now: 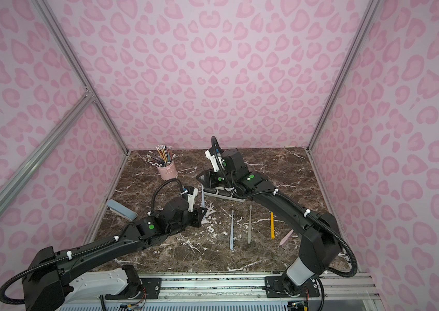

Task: Place the toothbrush into the toothbrush holder
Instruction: Pick up the toothbrush from the center of the board.

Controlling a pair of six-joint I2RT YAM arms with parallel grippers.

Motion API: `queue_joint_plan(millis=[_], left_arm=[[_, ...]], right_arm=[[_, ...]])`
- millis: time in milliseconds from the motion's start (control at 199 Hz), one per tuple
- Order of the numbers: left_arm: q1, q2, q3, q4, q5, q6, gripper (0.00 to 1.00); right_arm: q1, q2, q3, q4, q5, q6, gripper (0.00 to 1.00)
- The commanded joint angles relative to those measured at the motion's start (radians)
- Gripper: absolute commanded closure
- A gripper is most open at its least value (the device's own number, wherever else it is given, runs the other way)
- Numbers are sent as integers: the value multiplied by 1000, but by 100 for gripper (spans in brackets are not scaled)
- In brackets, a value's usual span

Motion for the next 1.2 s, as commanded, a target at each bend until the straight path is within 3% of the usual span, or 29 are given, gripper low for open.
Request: queue_joint_plan(millis=[0,853,1008,1199], left_arm=[[0,-5,15,20,-21,10,97],[-1,2,19,21,-21,12,97],[-1,4,27,10,-24,11,88],[-2,-7,45,-5,-28,12,74]], right_arm=[[-1,6,16,13,-22,-10,58],[-2,2,19,21,-31,10,92],[-3,-5,23,21,-27,12,100],[-6,-25,29,24,-2,12,100]])
